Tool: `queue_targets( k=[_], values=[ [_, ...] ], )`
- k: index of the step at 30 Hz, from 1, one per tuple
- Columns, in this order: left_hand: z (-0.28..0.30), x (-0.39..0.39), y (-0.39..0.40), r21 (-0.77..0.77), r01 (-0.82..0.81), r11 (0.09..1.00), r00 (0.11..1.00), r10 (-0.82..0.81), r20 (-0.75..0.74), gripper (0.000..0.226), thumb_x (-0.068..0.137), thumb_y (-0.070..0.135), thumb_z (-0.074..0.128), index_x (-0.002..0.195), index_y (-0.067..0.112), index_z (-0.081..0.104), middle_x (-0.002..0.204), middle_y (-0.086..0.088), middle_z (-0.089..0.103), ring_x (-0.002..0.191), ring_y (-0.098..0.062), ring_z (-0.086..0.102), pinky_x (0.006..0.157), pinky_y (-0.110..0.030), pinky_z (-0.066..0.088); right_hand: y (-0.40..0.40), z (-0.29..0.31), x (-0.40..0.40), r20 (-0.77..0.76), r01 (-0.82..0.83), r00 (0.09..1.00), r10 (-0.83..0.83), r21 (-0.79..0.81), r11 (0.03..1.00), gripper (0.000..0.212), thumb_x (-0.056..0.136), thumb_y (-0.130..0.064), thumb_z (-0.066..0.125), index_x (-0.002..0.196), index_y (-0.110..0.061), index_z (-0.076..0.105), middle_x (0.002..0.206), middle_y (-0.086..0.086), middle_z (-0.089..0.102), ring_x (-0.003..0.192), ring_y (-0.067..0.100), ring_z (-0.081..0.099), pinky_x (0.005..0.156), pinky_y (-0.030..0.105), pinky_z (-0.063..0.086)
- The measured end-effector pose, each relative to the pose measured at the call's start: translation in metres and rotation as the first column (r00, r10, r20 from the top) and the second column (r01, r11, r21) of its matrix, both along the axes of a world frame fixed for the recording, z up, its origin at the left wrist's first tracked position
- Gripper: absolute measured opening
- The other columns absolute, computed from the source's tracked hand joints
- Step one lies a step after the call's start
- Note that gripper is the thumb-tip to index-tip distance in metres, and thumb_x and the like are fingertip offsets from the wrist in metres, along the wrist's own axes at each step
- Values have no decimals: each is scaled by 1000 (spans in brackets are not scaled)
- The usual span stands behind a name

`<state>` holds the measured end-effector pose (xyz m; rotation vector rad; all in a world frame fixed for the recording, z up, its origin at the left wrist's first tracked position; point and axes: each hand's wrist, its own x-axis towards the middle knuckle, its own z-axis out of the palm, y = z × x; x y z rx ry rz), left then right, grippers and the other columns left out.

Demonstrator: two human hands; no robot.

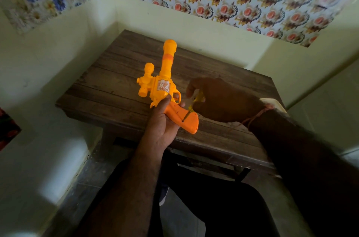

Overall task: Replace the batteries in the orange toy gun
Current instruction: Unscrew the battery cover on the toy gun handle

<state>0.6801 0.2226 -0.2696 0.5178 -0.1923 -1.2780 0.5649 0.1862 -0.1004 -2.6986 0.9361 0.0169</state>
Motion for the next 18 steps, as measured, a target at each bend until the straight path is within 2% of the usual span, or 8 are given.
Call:
queue_targets(
  k=[2, 4, 7, 10, 13, 14, 16, 18],
  values=[
    [-1, 1, -1, 4, 4, 1000, 1000, -4, -11, 54, 97, 24, 55, 148, 22, 38, 110, -5, 60, 106, -27, 56, 99, -57, 46, 1, -1, 2, 7, 18, 1000, -18, -18, 1000, 8, 90, -27, 58, 95, -21, 56, 84, -10, 51, 78, 10, 50, 57, 14, 33],
    [1, 1, -1, 18, 2, 1000, 1000, -1, -19, 55, 97, 23, 55, 149, 21, 37, 108, -5, 61, 92, -21, 62, 86, -48, 54, 2, -2, 4, 7, 20, 1000, -20, -27, 999, 11, 95, -25, 51, 87, -19, 54, 74, -11, 49, 71, 10, 49, 56, 23, 34],
    [2, 0, 0, 21, -9, 1000, 1000, 10, -28, 50, 99, 22, 52, 147, 21, 40, 103, -3, 63, 91, -19, 62, 72, -41, 57, 1, -2, 3, 27, 33, 999, -33, 9, 999, 7, 91, -20, 56, 96, -18, 59, 85, -7, 55, 78, 11, 53, 61, 24, 37],
    [4, -1, 1, -7, -4, 1000, 1000, 4, -29, 42, 100, 23, 50, 141, 25, 45, 103, -2, 63, 104, -23, 58, 80, -46, 55, -1, -2, 0, 11, 10, 1000, -10, -9, 1000, 20, 84, -21, 62, 104, -22, 59, 92, -7, 54, 83, 12, 51, 59, 15, 34],
    [0, 1, -1, -3, 2, 1000, 1000, -2, -20, 44, 98, 24, 53, 142, 25, 44, 107, -3, 61, 105, -25, 57, 92, -53, 50, -2, -2, 0, -4, 19, 1000, -19, -20, 1000, 13, 86, -29, 61, 98, -23, 59, 91, -9, 53, 83, 11, 50, 59, 18, 34],
    [0, 1, -1, 2, 4, 1000, 1000, -3, -22, 49, 98, 24, 55, 145, 24, 41, 108, -4, 61, 102, -25, 58, 92, -54, 50, -2, -2, 1, -4, 24, 1000, -24, -29, 999, 9, 89, -30, 58, 94, -23, 57, 87, -9, 53, 82, 12, 51, 58, 21, 35],
    [2, 1, -1, 12, -6, 1000, 1000, 7, -26, 53, 97, 23, 55, 148, 22, 38, 106, -4, 61, 92, -22, 60, 79, -47, 55, -2, -4, 2, -9, 12, 1000, -13, -53, 999, 9, 94, -27, 51, 90, -20, 54, 85, -4, 56, 80, 16, 55, 59, 25, 36],
    [3, 0, 0, 10, -15, 1000, 1000, 16, -26, 47, 99, 22, 52, 144, 23, 41, 103, -3, 61, 88, -20, 61, 69, -41, 56, -1, -6, 2, 16, 20, 1000, -19, -57, 998, 7, 92, -24, 55, 96, -19, 57, 91, -1, 60, 81, 17, 56, 63, 27, 39]
  ],
)
